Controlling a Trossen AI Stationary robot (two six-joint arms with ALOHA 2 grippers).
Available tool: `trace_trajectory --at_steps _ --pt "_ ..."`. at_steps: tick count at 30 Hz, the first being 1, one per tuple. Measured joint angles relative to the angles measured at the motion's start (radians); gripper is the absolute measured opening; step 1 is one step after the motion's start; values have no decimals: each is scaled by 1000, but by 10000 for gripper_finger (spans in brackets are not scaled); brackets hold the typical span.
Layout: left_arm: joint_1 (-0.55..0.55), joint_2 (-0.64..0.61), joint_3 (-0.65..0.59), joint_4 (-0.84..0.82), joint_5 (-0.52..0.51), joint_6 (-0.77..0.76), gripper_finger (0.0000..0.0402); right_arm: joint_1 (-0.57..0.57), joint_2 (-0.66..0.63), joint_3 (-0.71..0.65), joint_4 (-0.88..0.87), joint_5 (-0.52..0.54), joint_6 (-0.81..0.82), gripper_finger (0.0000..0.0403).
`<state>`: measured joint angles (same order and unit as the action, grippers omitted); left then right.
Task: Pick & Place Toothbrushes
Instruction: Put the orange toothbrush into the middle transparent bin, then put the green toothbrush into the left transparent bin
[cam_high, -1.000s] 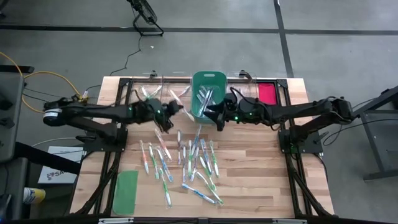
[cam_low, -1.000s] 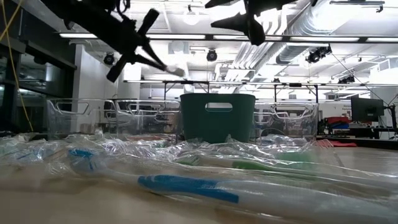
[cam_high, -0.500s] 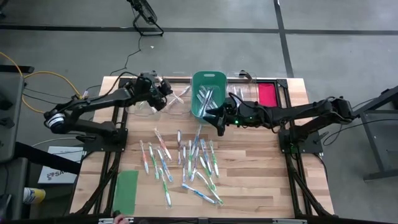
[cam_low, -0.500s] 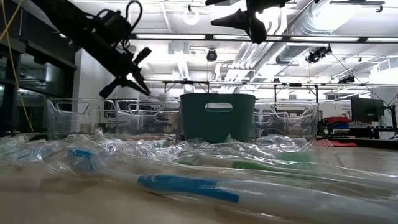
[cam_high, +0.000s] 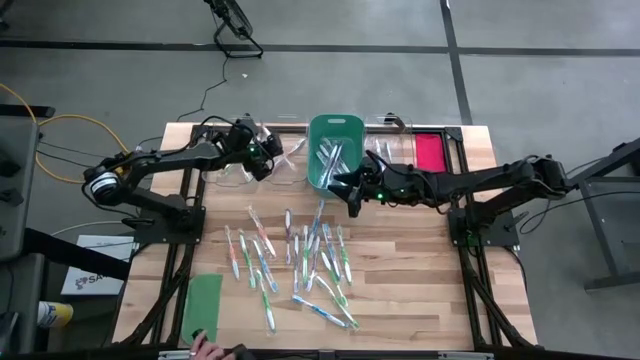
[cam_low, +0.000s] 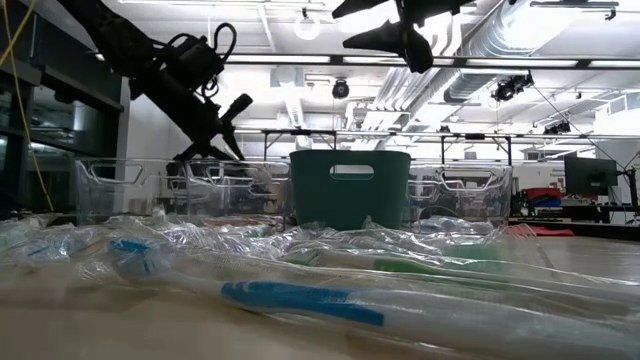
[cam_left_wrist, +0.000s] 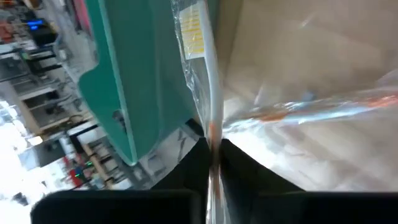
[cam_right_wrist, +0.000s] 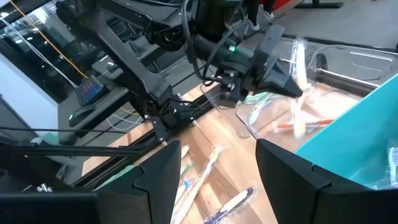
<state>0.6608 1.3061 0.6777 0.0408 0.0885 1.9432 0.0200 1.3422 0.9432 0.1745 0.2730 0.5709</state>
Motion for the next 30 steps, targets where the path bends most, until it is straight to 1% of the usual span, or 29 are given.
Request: trace_trajectory --at_steps 3,6,9,11,13,17,23,26,30 --pt "-8 0 0 40 -7 6 68 0 0 0 -4 -5 0 201" --pt "-33 0 0 58 -70 5 112 2 0 0 -13 -7 0 201" --pt "-58 0 0 63 -99 5 153 7 0 0 -13 -9 0 201" --pt "-73 0 0 64 -106 4 175 13 0 0 -16 -10 3 201" --pt "-88 0 0 69 -134 -23 189 19 0 0 -25 -10 5 201" --pt "-120 -8 0 80 -221 -154 196 44 0 0 -67 -10 45 201" --pt "-195 -75 0 81 -248 -329 182 102 0 0 -202 0 150 201" --pt "-235 -127 0 80 -279 -341 172 139 0 0 -283 73 214 201" --pt "-251 -192 0 76 -333 -352 160 174 0 0 -346 154 284 201"
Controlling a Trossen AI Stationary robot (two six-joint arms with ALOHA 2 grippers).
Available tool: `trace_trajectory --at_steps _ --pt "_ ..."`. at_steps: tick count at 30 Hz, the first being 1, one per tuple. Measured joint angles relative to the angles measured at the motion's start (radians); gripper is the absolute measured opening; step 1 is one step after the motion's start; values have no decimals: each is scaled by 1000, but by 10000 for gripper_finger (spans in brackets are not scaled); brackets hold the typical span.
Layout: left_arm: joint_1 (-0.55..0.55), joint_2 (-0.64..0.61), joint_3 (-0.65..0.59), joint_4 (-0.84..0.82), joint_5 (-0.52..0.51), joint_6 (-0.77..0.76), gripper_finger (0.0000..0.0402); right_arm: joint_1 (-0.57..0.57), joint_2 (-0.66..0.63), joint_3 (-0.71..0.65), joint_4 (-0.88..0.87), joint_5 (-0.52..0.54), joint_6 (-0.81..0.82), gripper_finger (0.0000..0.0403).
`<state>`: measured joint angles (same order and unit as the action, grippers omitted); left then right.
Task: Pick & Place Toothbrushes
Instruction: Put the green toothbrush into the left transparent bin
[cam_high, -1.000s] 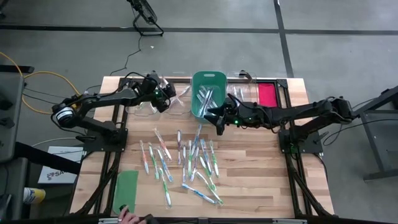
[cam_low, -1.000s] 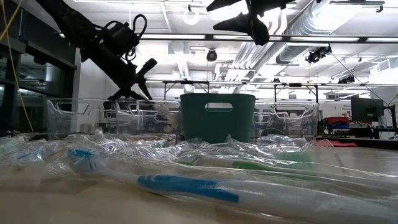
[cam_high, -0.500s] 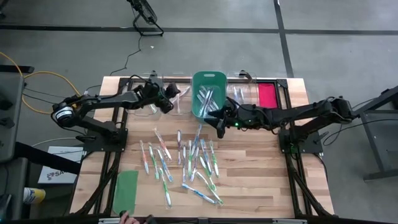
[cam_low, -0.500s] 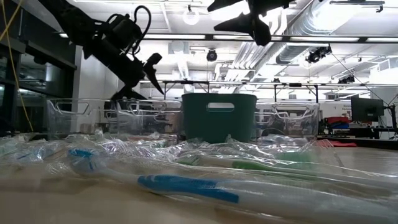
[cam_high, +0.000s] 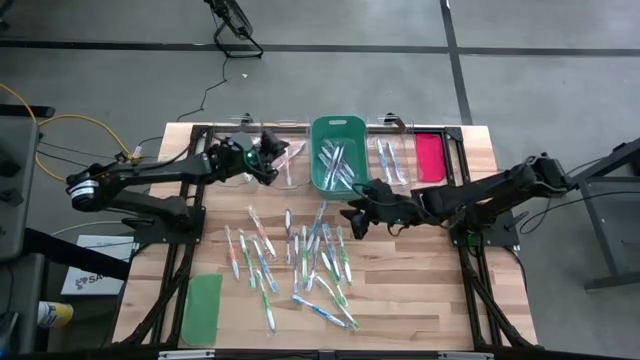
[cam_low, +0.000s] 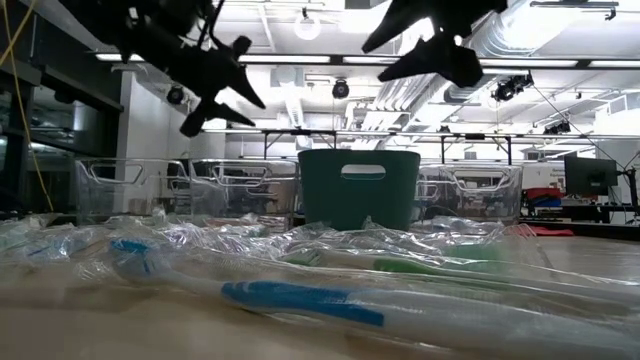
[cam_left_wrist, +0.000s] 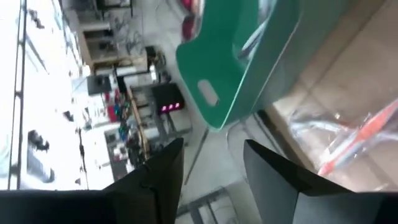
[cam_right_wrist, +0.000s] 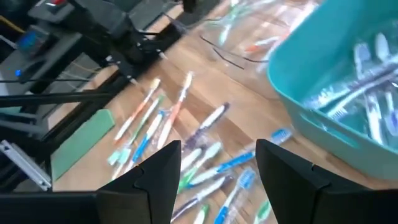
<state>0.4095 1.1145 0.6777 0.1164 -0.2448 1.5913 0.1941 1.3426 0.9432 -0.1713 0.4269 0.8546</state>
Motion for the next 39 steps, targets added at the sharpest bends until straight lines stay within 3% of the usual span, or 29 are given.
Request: trace_trajectory --at_steps 7,14,17,26,33,39 --pt "0 -176 0 -149 31 -279 149 69 51 0 -132 37 152 201" --pt "0 -371 0 -323 319 -535 137 114 215 0 -123 75 197 201" --pt "0 -418 0 -375 390 -605 132 127 294 0 -123 76 247 201" --pt "0 -431 0 -469 415 -666 128 136 475 0 -37 78 320 201" --pt "0 -422 -1 -482 415 -708 128 124 497 0 24 178 285 201" --pt "0 -423 -4 -489 414 -711 128 100 497 0 91 179 212 201"
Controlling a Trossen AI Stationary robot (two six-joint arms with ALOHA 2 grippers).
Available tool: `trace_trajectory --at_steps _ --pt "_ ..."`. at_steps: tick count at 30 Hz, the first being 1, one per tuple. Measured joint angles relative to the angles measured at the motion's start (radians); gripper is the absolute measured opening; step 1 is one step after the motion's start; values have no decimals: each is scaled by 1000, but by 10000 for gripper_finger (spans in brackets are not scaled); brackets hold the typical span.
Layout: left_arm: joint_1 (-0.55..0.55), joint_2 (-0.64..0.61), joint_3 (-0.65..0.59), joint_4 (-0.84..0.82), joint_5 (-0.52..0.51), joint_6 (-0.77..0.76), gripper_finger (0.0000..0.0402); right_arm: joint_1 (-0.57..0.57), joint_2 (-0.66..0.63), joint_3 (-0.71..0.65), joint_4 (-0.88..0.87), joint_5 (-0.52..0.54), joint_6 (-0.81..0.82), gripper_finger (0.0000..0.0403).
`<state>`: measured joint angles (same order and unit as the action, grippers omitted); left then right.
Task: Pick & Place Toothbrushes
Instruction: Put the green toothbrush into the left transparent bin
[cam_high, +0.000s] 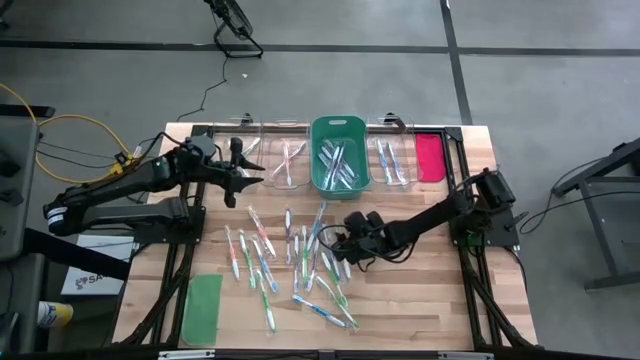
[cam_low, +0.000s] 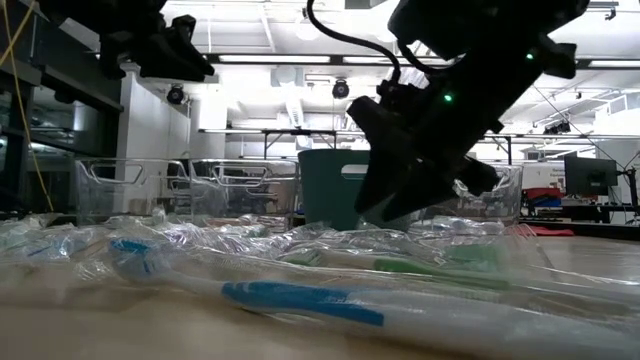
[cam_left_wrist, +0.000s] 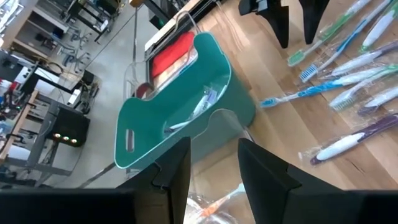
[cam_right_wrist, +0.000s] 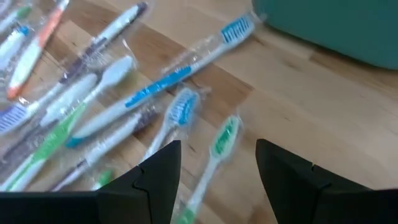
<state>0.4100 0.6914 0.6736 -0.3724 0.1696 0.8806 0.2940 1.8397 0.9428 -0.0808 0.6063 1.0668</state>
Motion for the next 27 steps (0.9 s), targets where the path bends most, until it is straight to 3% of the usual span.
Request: trace_trajectory --at_steps 13,18,25,27 --pt "0 0 -67 25 -1 -14 128 -16 62 1 76 -53 -14 182" --pt "2 0 -67 26 -1 -15 128 -23 79 0 111 -63 -14 134" --pt "2 0 -67 26 -1 -22 128 -22 71 1 99 -64 -17 25" --pt "2 0 -67 26 -1 -23 128 -22 71 1 100 -64 -18 10"
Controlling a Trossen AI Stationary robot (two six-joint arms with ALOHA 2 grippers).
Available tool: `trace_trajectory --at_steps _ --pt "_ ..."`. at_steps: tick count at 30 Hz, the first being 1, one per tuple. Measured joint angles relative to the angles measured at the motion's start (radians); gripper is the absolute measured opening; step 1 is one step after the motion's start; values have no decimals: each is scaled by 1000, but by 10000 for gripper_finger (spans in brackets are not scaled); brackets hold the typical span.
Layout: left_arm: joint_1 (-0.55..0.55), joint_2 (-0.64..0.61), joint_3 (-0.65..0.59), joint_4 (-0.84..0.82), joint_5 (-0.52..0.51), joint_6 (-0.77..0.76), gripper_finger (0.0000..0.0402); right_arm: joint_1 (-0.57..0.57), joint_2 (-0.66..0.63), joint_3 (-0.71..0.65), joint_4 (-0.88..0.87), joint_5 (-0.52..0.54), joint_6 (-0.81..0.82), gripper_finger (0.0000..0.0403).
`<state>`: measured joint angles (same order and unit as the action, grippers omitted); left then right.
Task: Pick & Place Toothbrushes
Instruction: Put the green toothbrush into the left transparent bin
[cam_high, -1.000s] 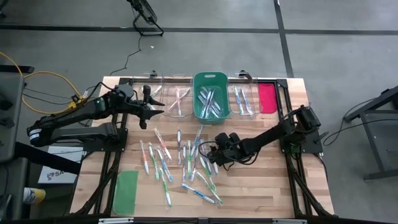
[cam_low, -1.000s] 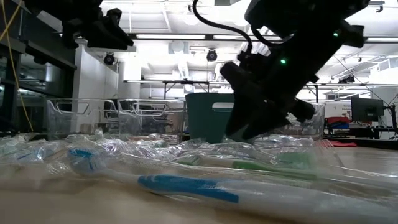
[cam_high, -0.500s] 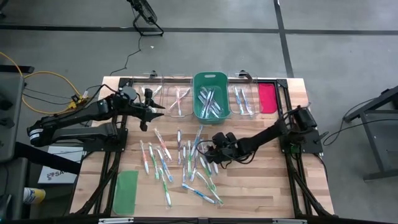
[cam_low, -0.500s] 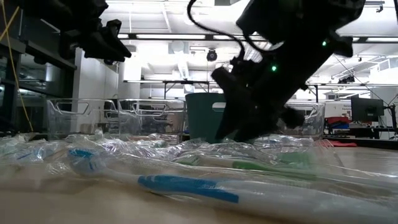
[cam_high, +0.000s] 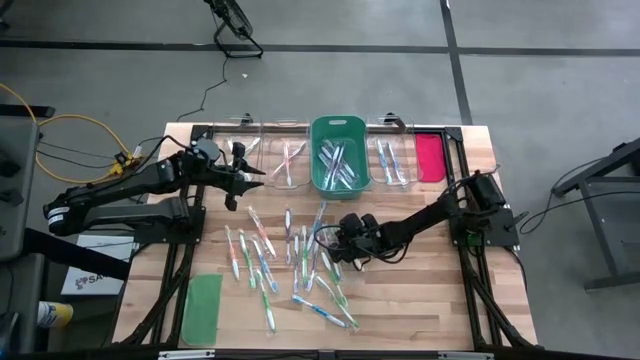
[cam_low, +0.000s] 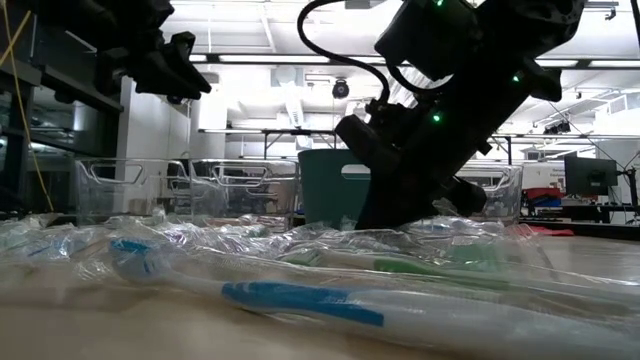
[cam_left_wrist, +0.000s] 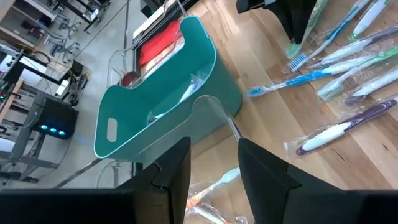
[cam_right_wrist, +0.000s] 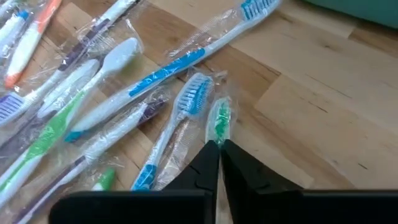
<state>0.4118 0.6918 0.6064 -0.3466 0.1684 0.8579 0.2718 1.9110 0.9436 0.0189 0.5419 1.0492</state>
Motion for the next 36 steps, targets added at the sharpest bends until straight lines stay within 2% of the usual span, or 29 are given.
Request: trace_trajectory --at_steps 8,12,16,21,27,32,36 --pt "0 0 0 0 0 -34 128 10 -88 0 -69 4 -17 3" --pt "0 0 0 14 0 -87 128 19 -169 0 -56 30 -86 3" --pt "0 2 0 22 15 -168 128 27 -245 0 -5 100 -215 3" --pt "-1 39 -1 96 118 -268 128 18 -302 0 176 165 -461 3" --pt "-2 151 -1 287 267 -359 128 -12 -313 0 479 159 -792 3" --pt "-44 266 0 466 283 -420 128 -44 -313 0 680 144 -978 3" --pt "-106 366 0 650 287 -454 128 -84 -313 0 798 58 -1056 3"
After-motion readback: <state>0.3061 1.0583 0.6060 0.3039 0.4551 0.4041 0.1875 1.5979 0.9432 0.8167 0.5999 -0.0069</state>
